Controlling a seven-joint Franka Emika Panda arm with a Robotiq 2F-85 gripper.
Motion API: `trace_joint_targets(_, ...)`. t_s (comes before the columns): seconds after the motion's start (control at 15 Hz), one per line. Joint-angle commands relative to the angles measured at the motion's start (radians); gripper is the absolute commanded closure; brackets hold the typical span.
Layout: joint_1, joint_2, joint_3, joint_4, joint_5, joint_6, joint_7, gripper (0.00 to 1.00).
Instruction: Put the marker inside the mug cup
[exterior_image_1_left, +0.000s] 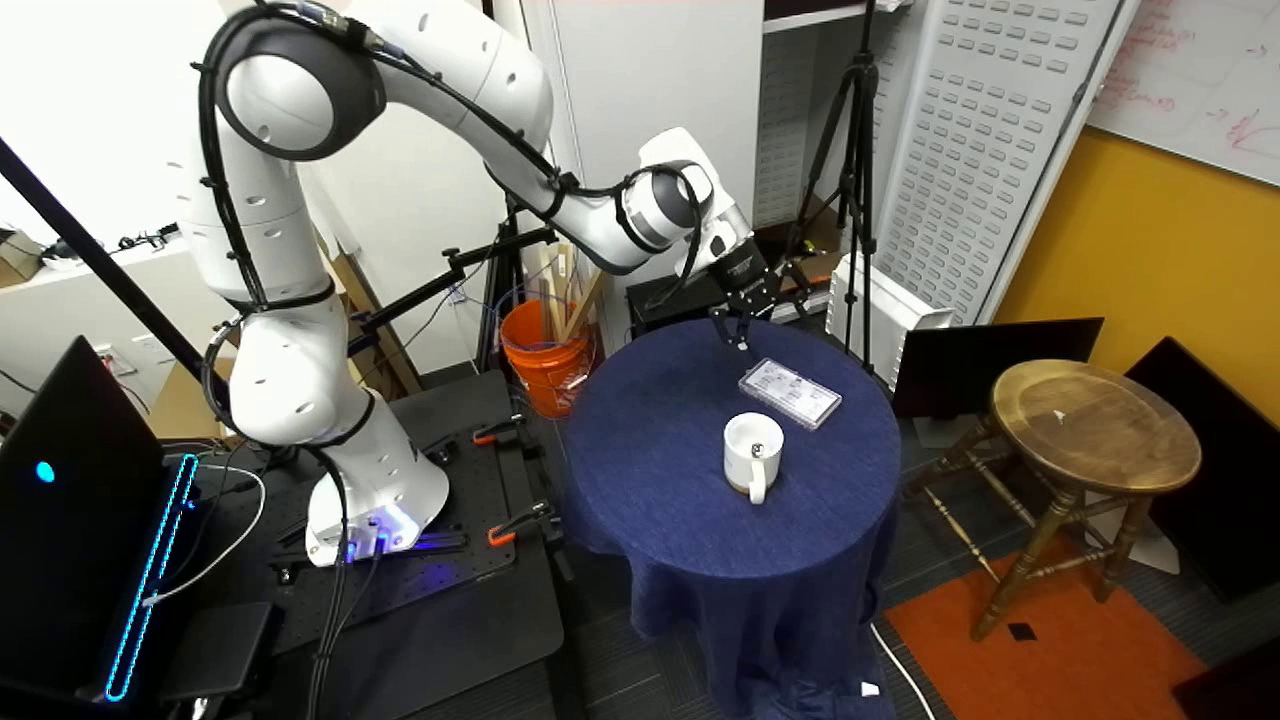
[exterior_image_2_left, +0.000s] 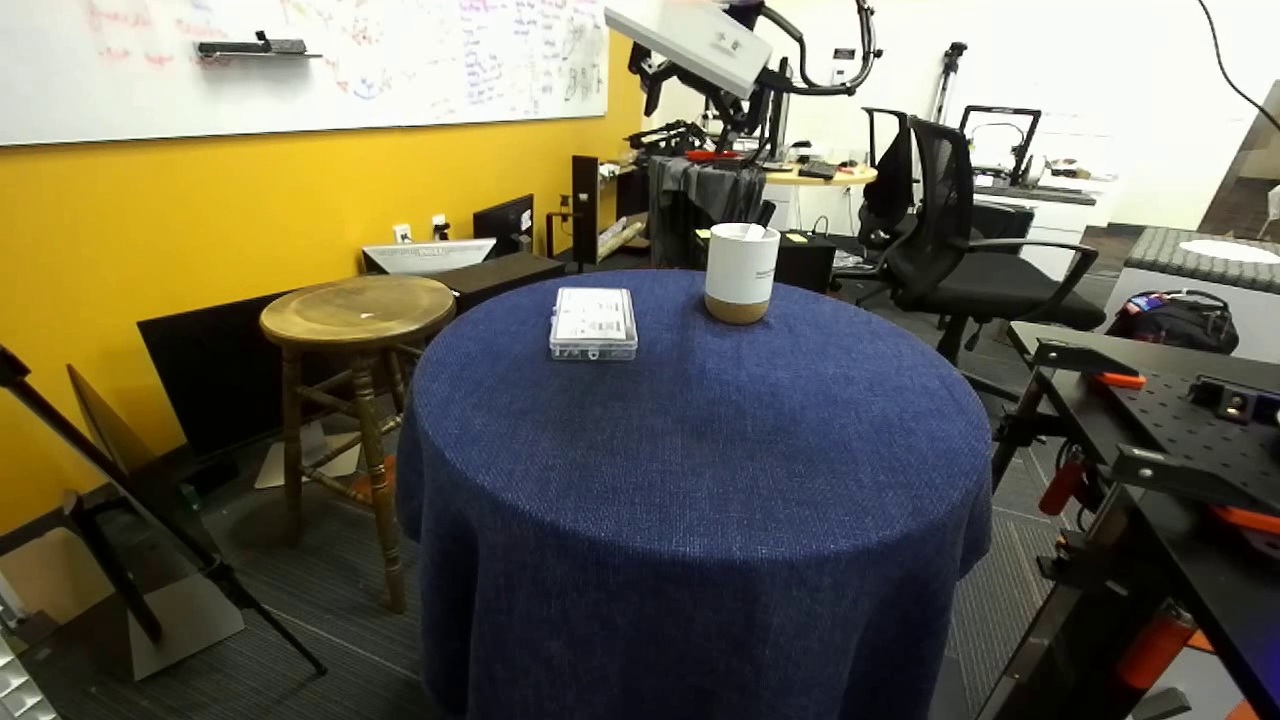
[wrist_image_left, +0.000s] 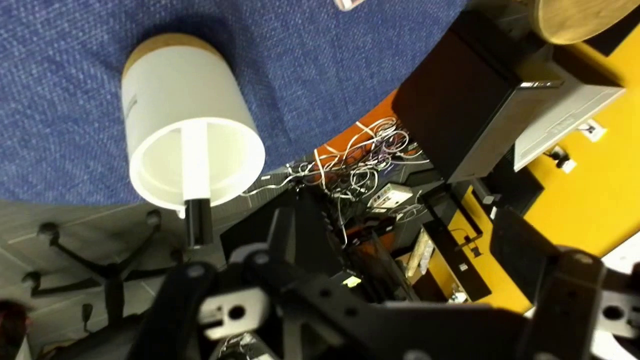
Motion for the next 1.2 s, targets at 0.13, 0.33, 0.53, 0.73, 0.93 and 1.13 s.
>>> trace_joint_targets(0.13, -0.047, -0.020, -0.004, -0.061, 0.022, 0.331, 0.036, 0.00)
trace_joint_targets(0.33, -0.076, 0.004, 0.014, -0.076, 0.104, 0.493, 0.002, 0.00)
trace_joint_targets(0.53, -0.093, 0.032, 0.033, -0.082, 0.182, 0.603, 0.009, 0.00)
trace_joint_targets(0.73, -0.102, 0.054, 0.054, -0.080, 0.222, 0.656, 0.002, 0.00)
trace_joint_targets(0.93, -0.097, 0.064, 0.057, -0.073, 0.221, 0.670, 0.008, 0.00)
trace_joint_targets(1.13, -0.084, 0.062, 0.051, -0.075, 0.206, 0.638, 0.015, 0.00)
